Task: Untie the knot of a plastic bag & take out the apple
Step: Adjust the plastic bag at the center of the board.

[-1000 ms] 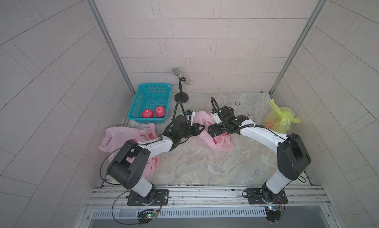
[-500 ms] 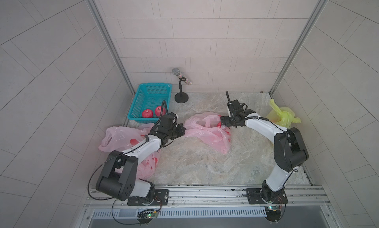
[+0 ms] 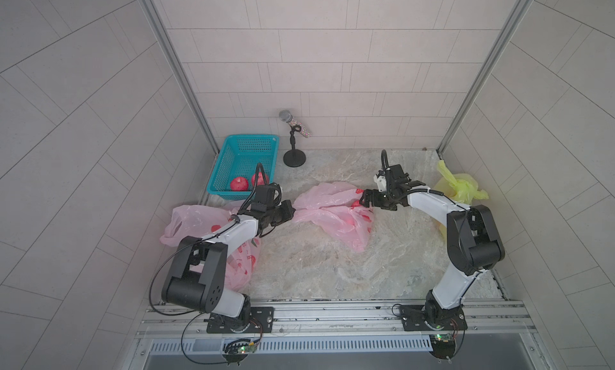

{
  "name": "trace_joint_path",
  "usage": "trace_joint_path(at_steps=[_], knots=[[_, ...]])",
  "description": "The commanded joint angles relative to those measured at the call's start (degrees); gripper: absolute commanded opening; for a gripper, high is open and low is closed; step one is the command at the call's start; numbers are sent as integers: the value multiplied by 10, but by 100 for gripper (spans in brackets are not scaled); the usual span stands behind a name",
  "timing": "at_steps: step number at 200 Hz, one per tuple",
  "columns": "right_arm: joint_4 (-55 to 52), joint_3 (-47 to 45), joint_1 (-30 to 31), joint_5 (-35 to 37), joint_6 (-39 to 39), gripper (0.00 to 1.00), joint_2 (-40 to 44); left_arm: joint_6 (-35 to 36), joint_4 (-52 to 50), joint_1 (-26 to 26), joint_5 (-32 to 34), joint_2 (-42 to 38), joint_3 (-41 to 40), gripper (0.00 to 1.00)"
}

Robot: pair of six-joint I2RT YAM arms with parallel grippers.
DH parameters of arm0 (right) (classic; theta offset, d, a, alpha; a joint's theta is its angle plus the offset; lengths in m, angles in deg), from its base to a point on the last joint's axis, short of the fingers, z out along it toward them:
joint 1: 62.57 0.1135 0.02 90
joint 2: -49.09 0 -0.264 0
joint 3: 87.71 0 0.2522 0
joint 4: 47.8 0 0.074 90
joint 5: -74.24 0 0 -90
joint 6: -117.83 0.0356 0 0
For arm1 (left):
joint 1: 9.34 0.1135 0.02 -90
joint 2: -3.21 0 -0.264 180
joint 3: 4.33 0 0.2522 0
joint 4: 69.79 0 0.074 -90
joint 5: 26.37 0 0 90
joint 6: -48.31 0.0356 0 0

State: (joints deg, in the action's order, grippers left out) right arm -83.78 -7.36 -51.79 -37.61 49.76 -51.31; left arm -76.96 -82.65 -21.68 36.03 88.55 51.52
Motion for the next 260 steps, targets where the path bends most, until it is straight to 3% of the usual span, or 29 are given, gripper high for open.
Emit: trace_joint_path(at_steps=[1, 46, 79, 128, 169, 198, 260], knots=[[-49, -23, -34, 89, -12, 99, -29, 21, -10, 24, 62, 18, -17, 5], [-34, -48, -36, 116, -5, 100, -31, 28, 20, 16, 69, 43, -31, 15], [-19, -46, -34, 68, -11, 99, -27, 31, 69, -5, 60, 36, -43, 26], [-24, -45, -28, 36, -16, 99, -19, 46, 113, -20, 29, -27, -58, 48], [-40, -39, -15, 28, -8, 100, 40, 73, 94, -25, 9, -130, -57, 62], [-72, -16, 16, 35, -8, 100, 81, 125, 17, -28, -6, -161, -1, 64], [-139, 21, 41, 68, -18, 100, 153, 188, -35, -33, -20, -154, 68, 68]])
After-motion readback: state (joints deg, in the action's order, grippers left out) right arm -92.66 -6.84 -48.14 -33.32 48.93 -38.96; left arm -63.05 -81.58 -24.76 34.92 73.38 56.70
